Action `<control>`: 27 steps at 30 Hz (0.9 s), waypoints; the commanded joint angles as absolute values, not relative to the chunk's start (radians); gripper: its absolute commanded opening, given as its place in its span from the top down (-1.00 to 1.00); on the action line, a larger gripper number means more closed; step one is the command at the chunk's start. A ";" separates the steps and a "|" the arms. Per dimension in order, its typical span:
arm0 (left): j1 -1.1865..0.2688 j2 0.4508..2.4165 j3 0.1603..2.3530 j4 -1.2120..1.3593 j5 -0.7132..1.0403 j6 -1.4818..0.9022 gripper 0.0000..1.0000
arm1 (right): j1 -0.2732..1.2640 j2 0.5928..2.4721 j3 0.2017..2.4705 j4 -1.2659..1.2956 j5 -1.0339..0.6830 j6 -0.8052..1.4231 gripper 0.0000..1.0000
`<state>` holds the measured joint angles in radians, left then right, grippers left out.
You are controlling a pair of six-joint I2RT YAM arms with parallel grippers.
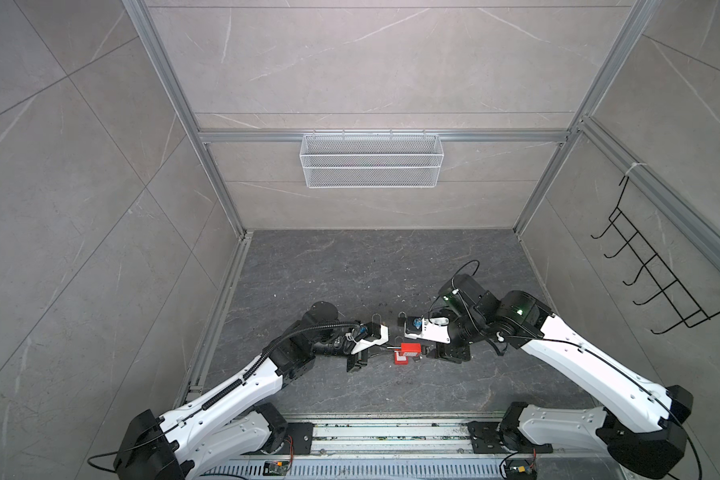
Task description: Lock with the key
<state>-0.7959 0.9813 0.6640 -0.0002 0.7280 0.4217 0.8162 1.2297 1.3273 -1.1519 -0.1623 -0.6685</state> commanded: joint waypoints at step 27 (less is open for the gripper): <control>-0.793 1.007 0.719 0.030 0.787 0.406 1.00 | 0.807 1.106 1.177 -1.053 -0.261 -0.755 0.05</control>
<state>-0.7876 1.0016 0.6659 0.0025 0.7395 0.3935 0.8093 1.0729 1.1450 -1.0019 -0.1989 -0.7441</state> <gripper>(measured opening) 0.053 0.484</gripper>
